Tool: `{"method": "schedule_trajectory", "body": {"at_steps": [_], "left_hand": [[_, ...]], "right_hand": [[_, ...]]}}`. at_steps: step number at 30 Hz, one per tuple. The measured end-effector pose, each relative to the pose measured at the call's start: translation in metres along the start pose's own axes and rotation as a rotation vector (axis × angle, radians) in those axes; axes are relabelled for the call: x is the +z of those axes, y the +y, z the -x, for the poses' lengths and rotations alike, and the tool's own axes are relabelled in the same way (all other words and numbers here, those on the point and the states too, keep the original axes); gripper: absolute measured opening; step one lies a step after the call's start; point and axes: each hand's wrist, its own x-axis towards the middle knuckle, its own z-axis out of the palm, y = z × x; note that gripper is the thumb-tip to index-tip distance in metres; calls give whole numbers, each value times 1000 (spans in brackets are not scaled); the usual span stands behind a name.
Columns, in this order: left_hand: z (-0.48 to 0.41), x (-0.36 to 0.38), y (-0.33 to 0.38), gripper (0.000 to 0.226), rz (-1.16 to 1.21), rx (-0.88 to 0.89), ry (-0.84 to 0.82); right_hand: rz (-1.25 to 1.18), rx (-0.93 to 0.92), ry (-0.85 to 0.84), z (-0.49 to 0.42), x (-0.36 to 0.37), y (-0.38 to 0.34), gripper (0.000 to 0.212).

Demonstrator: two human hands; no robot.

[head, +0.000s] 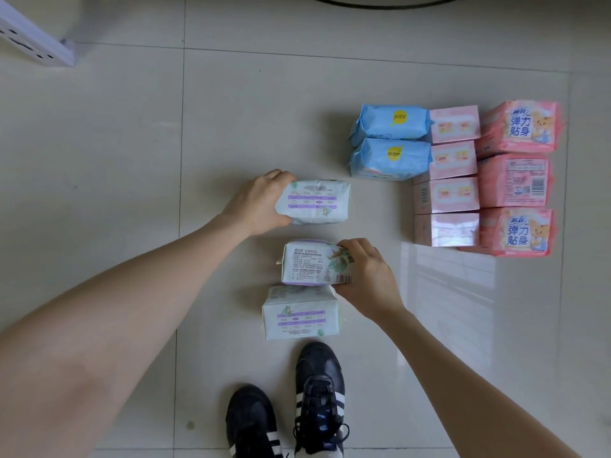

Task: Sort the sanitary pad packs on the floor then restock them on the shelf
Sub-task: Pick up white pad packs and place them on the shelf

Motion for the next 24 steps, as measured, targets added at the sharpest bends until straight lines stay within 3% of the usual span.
{"method": "schedule_trajectory", "body": {"at_steps": [12,24], "left_hand": [[82,-108,28,63,91,-212,222],[195,-294,97,63,200,-287,328]], "right_hand": [[-79,3,-5,40,-103,-81,63],[-103,-107,-77,102,-258,-219,66]]}}
